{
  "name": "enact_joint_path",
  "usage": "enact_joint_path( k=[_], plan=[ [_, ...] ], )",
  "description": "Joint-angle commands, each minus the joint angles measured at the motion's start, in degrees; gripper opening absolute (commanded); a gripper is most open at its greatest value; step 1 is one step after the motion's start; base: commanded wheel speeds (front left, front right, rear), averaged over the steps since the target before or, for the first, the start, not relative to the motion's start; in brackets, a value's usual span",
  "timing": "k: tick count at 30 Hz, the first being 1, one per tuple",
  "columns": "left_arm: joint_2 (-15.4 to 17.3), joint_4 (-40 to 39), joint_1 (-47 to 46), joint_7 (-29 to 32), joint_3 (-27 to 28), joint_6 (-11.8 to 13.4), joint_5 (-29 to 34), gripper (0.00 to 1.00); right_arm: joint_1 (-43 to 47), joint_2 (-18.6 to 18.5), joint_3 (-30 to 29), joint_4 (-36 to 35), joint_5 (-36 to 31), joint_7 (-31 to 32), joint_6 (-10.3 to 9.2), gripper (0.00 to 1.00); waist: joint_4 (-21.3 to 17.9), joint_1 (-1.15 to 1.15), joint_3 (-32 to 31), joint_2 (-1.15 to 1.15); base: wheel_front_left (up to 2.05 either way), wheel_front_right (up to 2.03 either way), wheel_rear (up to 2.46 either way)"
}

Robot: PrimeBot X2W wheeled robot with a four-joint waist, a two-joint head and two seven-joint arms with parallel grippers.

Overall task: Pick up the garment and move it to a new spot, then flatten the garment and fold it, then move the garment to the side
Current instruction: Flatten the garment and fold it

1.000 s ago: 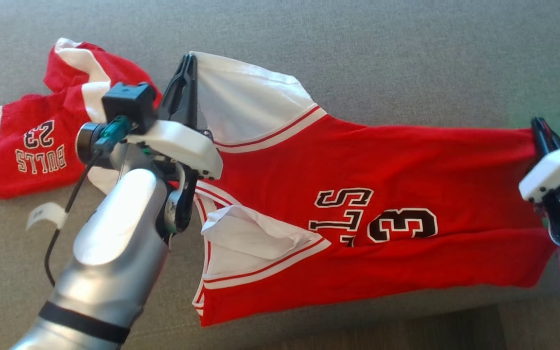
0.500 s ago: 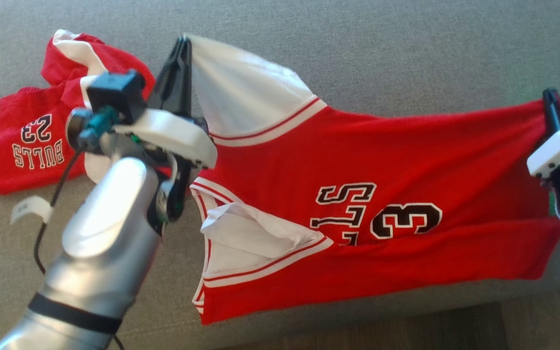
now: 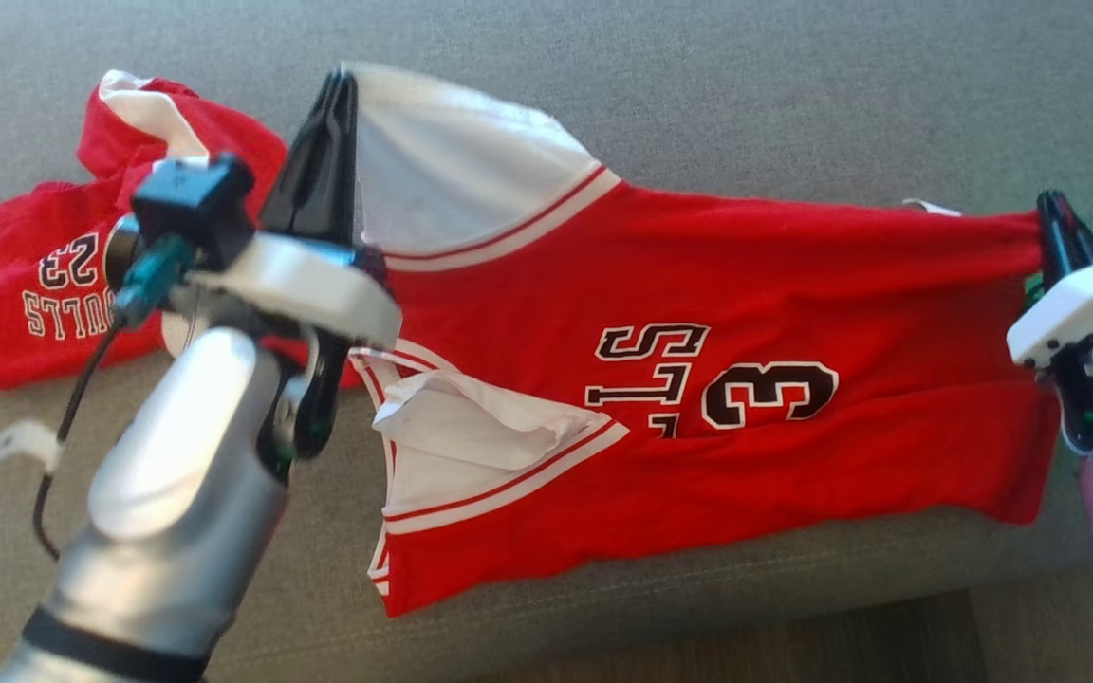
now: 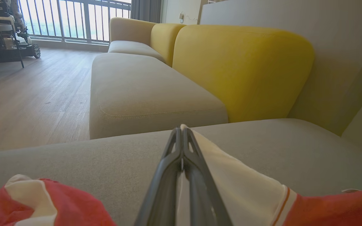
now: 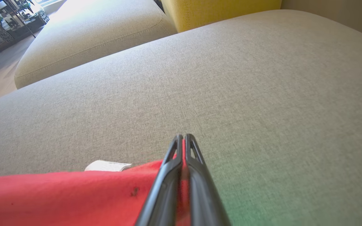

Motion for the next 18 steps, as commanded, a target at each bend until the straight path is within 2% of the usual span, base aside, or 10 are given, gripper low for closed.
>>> enact_joint_path(
  k=[1, 8, 18],
  plan=[
    [2.85, -3.45, 0.28, -0.71, 1.57, -0.49, -0.31, 0.00, 1.33, -1.43, 1.45, -2.17, 0.72, -0.50, 0.40, 0.00, 0.03, 0.00, -0.72, 0.00, 0.00, 0.00, 0.00],
    [6.81, -11.77, 7.34, 0.62, -0.01, -0.29, 0.21, 0.00, 5.86, -3.79, 3.28, -4.64, 1.79, 1.41, 0.40, 0.00, 0.84, 0.00, -3.41, 0.00, 0.00, 0.00, 0.00],
    [13.28, -23.51, 18.43, 6.14, -2.75, 2.43, 1.43, 0.00, 11.64, -5.72, 2.32, -9.12, 1.73, 5.51, 0.40, 0.00, 1.95, 0.00, -6.33, 0.00, 0.00, 0.00, 0.00]
  ],
)
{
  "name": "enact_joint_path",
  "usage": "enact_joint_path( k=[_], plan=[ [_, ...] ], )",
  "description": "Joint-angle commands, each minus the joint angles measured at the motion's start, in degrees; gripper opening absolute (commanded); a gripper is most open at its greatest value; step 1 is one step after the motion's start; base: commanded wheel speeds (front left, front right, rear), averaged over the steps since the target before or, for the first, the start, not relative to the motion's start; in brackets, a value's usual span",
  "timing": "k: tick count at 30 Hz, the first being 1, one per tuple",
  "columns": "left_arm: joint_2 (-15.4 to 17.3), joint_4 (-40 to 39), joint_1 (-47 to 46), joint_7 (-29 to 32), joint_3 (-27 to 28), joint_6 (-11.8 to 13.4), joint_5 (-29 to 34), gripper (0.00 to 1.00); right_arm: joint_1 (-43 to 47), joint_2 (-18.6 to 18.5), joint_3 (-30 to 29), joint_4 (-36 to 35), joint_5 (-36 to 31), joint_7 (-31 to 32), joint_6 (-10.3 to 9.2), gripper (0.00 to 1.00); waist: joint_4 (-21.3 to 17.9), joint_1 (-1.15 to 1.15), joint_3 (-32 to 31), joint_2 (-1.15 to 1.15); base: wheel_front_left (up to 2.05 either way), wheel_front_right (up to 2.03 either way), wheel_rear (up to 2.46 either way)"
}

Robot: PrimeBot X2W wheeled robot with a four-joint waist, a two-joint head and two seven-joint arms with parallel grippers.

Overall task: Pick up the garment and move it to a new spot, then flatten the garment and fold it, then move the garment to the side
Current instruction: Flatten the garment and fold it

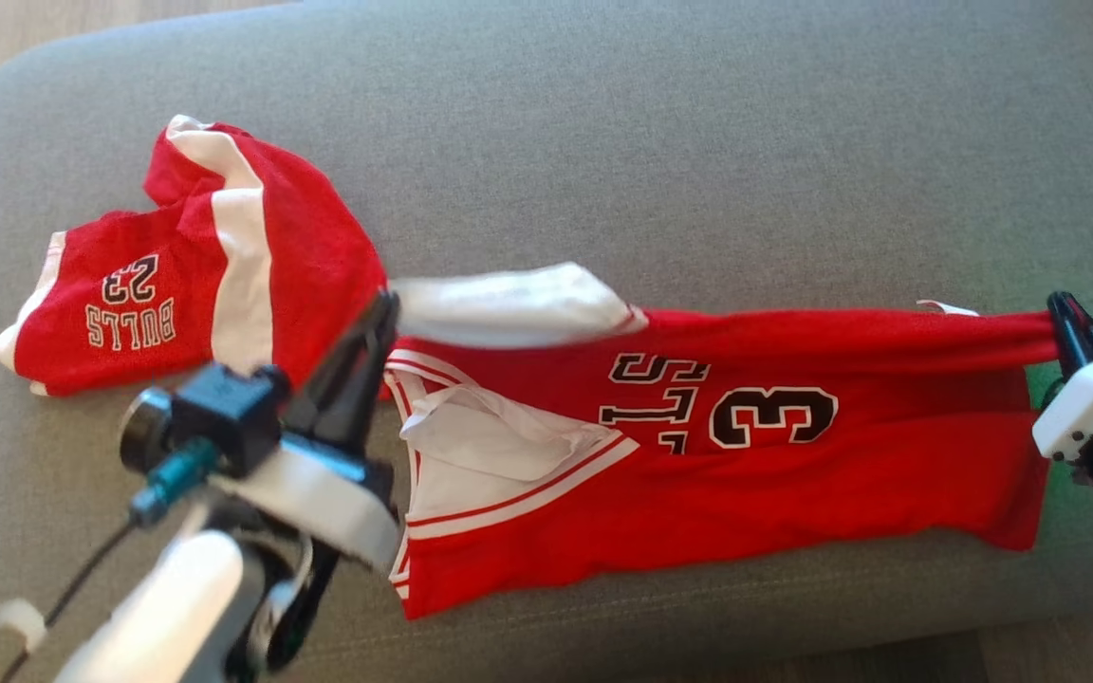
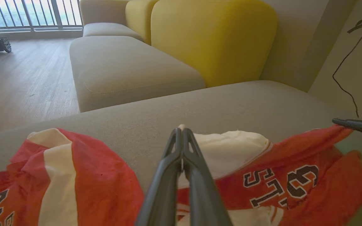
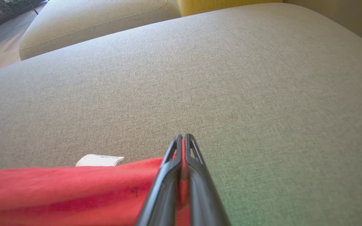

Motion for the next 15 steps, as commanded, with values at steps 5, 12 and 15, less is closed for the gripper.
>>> enact_joint_path(
  k=[5, 12, 15],
  plan=[
    [4.84, -6.81, 2.89, 2.50, 0.74, 1.38, 1.33, 0.00, 2.19, -1.72, 0.31, -4.53, -0.42, 1.55, 0.40, 0.00, 0.60, 0.00, -1.00, 0.00, 0.00, 0.00, 0.00],
    [8.57, -11.78, 7.87, 5.32, -0.79, 1.64, 1.17, 0.00, 5.37, -3.21, 0.93, -8.39, -0.49, 4.58, 0.40, 0.00, 1.13, 0.00, -1.58, 0.00, 0.00, 0.00, 0.00],
    [9.96, -11.99, 9.48, 5.96, -2.10, 0.79, 1.41, 0.00, 6.33, -3.75, 0.48, -9.37, -0.31, 5.93, 0.40, 0.00, 1.15, 0.00, -1.76, 0.00, 0.00, 0.00, 0.00]
  ],
)
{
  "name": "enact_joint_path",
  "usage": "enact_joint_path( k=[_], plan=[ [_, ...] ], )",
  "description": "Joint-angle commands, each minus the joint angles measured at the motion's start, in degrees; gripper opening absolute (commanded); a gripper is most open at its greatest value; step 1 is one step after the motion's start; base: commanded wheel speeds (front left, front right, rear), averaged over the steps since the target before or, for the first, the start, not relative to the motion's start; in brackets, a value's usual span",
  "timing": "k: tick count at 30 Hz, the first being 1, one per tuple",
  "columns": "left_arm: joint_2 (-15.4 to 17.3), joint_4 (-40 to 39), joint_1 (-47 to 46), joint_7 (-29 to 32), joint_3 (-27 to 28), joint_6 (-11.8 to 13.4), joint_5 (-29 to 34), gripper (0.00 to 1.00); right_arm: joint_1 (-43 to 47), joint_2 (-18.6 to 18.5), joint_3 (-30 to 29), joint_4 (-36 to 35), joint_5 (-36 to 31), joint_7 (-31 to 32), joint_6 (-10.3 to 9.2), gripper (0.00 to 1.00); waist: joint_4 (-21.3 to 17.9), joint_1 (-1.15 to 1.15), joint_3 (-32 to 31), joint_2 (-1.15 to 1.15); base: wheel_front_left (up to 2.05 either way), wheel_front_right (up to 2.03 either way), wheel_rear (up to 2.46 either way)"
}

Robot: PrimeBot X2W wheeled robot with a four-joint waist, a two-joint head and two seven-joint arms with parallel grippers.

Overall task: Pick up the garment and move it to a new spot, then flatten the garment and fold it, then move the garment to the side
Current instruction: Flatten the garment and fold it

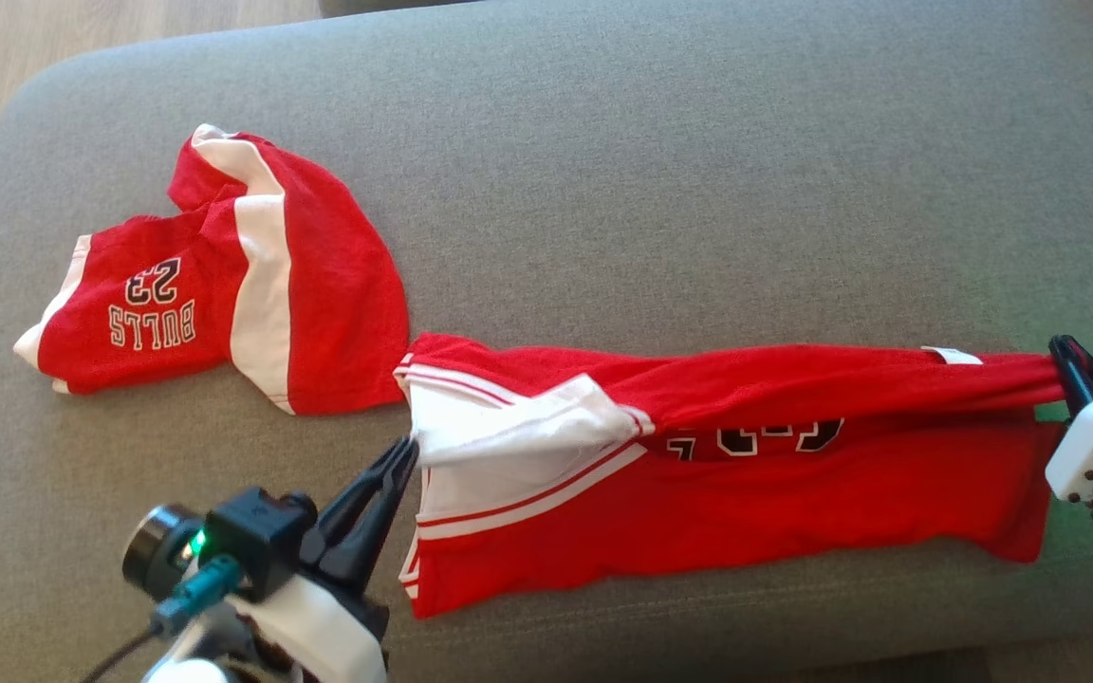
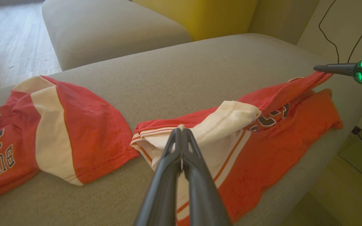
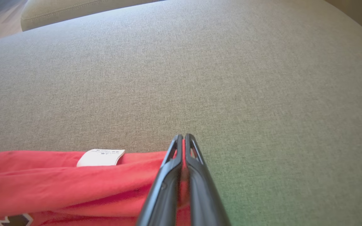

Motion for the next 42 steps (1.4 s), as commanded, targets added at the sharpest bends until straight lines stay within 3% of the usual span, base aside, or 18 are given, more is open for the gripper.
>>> enact_joint_path(
  k=[1, 6, 8, 10, 11, 14, 16, 17, 23, 26, 30, 34, 35, 38, 42],
  plan=[
    [1.89, -1.86, -1.09, 0.03, 2.00, -0.21, 0.38, 0.00, 0.12, -1.96, 0.27, -2.25, 0.07, 0.27, 0.40, 0.00, 0.01, 0.00, -0.01, 0.00, 0.00, 0.00, 0.00],
    [2.66, -1.27, -0.02, -0.01, 0.81, -0.66, 0.98, 0.00, 1.74, -2.03, -0.56, -3.66, 0.06, 2.82, 0.40, 0.03, -0.02, 0.00, -0.20, 0.00, 0.00, 0.00, 0.00],
    [2.84, -0.78, 0.09, 0.07, 0.48, -0.92, 1.03, 0.00, 2.45, -1.84, -0.91, -4.09, 0.01, 3.87, 0.40, 0.36, -0.06, 0.00, -0.36, 0.00, 0.00, 0.00, 0.00],
    [3.21, -0.13, 0.15, 0.43, -0.32, -1.61, 1.30, 0.00, 3.10, -1.61, -1.34, -4.57, -0.06, 4.78, 0.40, 0.97, -0.11, 0.00, -0.49, 0.00, 0.00, 0.00, 0.00],
    [3.26, 0.40, 0.35, 0.55, -0.65, -1.85, 1.24, 0.00, 3.33, -1.39, -1.96, -4.69, -0.15, 5.20, 0.40, 1.00, -0.17, 0.00, -0.62, 0.00, 0.00, 0.00, 0.00],
    [3.46, 2.11, 1.00, 0.92, -1.75, -2.70, 1.03, 0.00, 3.95, -0.91, -3.30, -5.37, -0.85, 6.43, 0.40, 1.00, -0.37, 0.00, -1.09, 0.00, 0.00, 0.00, 0.00],
    [3.02, 3.30, 0.98, 0.56, -2.01, -2.86, 0.83, 0.47, 4.41, -0.35, -5.31, -6.54, -1.71, 6.42, 0.40, 1.00, -0.41, 0.00, -1.91, 0.00, 0.00, 0.00, 0.00],
    [2.60, 3.64, 0.76, 0.06, -1.70, -2.58, 0.72, 0.97, 4.53, -0.07, -6.04, -7.20, -2.07, 6.00, 0.40, 1.00, -0.39, 0.00, -2.29, 0.00, 0.00, 0.00, 0.00],
    [-1.21, 5.06, -0.90, -4.55, 1.88, -0.19, -1.34, 1.00, 5.12, 2.92, -7.79, -12.67, -2.86, 2.56, 0.40, 1.00, -0.53, 0.00, -4.60, 0.00, 0.00, 0.00, 0.00],
    [-6.31, 5.51, -1.87, -10.11, 6.50, 2.29, -4.53, 1.00, 6.29, 6.17, -8.49, -18.52, -4.12, -1.44, 0.40, 1.00, -0.61, 0.00, -6.21, 0.00, 0.00, 0.00, 0.00],
    [-12.95, 5.55, -1.80, -12.61, 11.82, 3.18, -7.45, 1.00, 8.04, 9.53, -9.41, -23.65, -5.21, -5.83, 0.40, 1.00, -0.46, 0.00, -7.79, 0.00, 0.00, 0.00, 0.00],
    [-19.48, 5.78, -0.09, -12.86, 18.42, 0.74, -3.78, 1.00, 10.34, 13.19, -10.11, -25.91, -4.40, -9.11, 0.40, 1.00, -0.67, 0.00, -8.94, 0.00, 0.00, 0.00, 0.00],
    [-19.48, 5.78, -0.09, -12.86, 18.42, 0.74, -3.78, 1.00, 10.34, 13.19, -10.11, -25.91, -4.40, -9.11, 0.40, 1.00, -0.67, 0.00, -8.94, 0.00, 0.00, 0.00, 0.00],
    [-25.45, 7.50, 3.03, -12.87, 24.03, -1.75, -1.19, 1.00, 12.13, 14.75, -11.03, -24.56, -4.71, -10.71, 0.40, 1.00, -0.78, 0.00, -9.32, 0.00, 0.00, 0.00, 0.00],
    [-28.41, 9.21, 5.41, -12.88, 27.61, -6.04, 2.30, 1.00, 13.46, 16.13, -11.46, -22.64, -4.66, -12.03, 0.40, 1.00, -0.87, 0.00, -9.21, 0.00, 0.00, 0.00, 0.00]
  ],
)
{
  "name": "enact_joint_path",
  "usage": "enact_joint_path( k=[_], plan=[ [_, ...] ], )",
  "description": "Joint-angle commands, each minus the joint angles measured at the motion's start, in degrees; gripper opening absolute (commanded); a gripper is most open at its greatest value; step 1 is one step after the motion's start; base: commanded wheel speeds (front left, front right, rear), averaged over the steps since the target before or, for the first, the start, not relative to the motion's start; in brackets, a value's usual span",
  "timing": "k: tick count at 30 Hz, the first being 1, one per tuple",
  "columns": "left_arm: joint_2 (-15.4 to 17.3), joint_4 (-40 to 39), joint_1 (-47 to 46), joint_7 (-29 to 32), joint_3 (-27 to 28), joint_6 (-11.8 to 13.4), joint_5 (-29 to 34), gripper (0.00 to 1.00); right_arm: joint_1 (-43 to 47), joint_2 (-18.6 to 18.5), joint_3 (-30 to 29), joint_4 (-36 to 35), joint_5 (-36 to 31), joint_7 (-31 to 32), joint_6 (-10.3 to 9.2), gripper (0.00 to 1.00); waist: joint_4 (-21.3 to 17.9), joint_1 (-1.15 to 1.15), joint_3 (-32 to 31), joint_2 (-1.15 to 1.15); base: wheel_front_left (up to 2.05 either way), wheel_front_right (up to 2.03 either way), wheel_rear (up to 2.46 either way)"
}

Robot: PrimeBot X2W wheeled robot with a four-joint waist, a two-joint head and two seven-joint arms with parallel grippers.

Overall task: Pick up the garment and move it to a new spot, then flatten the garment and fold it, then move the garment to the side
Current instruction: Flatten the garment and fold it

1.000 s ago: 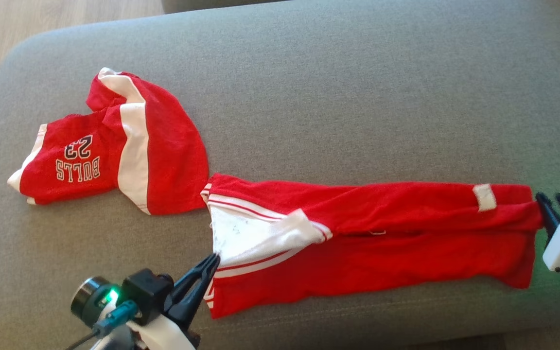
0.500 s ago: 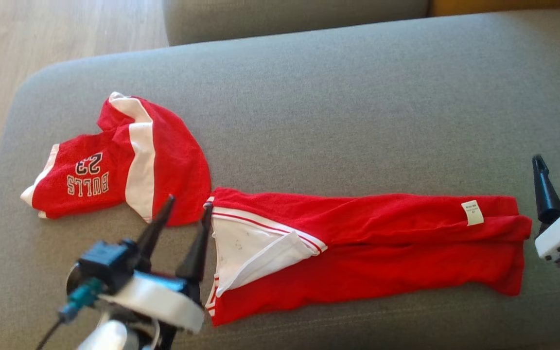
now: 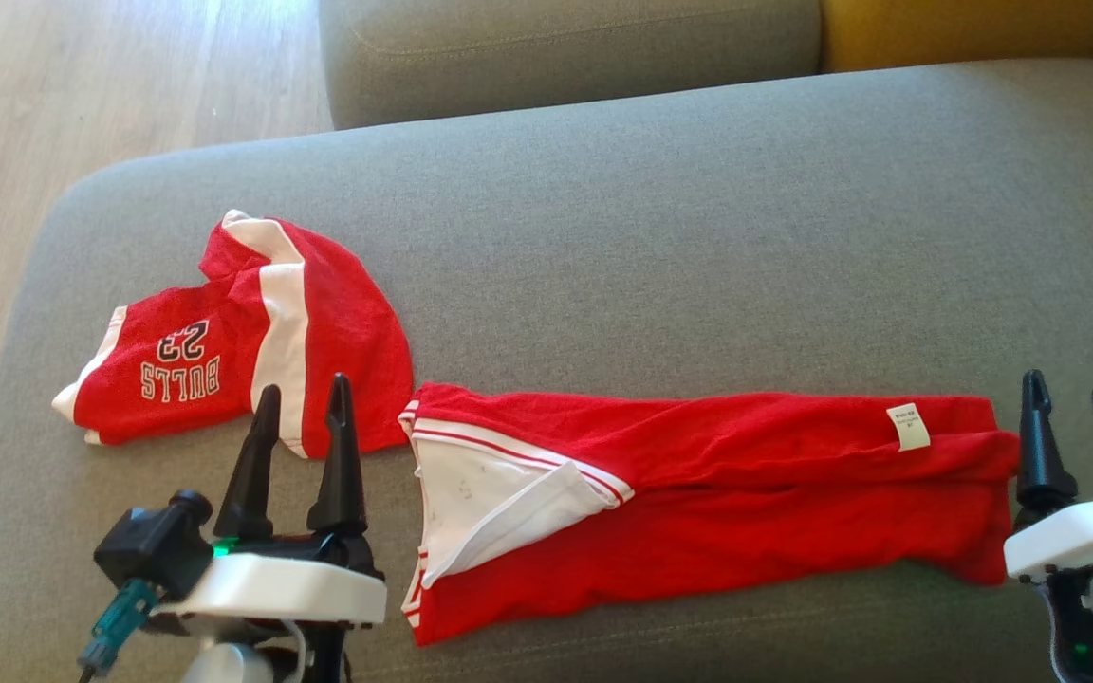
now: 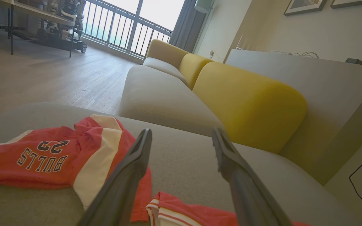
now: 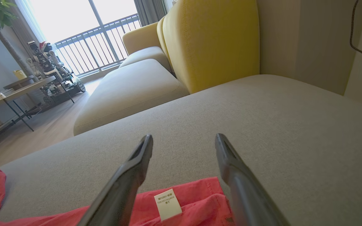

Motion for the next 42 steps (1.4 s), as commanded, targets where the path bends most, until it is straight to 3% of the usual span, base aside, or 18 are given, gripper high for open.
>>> enact_joint_path(
  k=[1, 7, 14, 22, 33, 42],
  plan=[
    [-0.26, -1.48, -2.33, -0.32, 2.91, -1.06, 1.10, 1.00, -1.66, -0.33, 1.17, -1.43, -0.04, -0.80, 0.41, 1.00, -0.03, 0.00, 0.27, 0.00, 0.00, 0.00, 0.00],
    [-0.82, 0.17, -1.69, -0.33, 4.25, -4.05, 3.85, 1.00, -2.00, 0.31, -0.42, 2.49, -0.51, -1.25, 0.41, 1.00, -0.23, 0.00, 1.30, 0.00, 0.00, 0.00, 0.00],
    [-0.86, 0.63, -2.42, -0.33, 2.46, -4.04, 3.72, 1.00, -4.55, 0.77, -3.71, 10.98, -2.83, -0.42, 0.41, 1.00, -0.07, 0.00, 3.31, 0.00, 0.00, 0.00, 0.00],
    [-0.87, 0.69, -3.34, -0.33, 0.99, -4.16, 5.41, 1.00, -8.29, 0.93, -2.87, 17.56, -3.09, -0.64, 0.41, 1.00, 0.31, 0.00, 5.49, 0.00, 0.00, 0.00, 0.00],
    [-0.87, -0.02, -3.89, -0.33, 1.13, -4.10, 6.09, 1.00, -11.41, 1.09, -7.48, 24.71, -8.44, 0.79, 0.41, 1.00, 0.84, 0.00, 6.35, 0.00, 0.00, 0.00, 0.00],
    [-0.87, -0.90, -4.07, -0.34, 1.64, -4.06, 6.54, 1.00, -13.19, 1.40, -7.08, 28.40, -8.38, 1.74, 0.41, 1.00, 0.58, 0.00, 6.87, 0.00, 0.00, 0.00, 0.00]
  ],
)
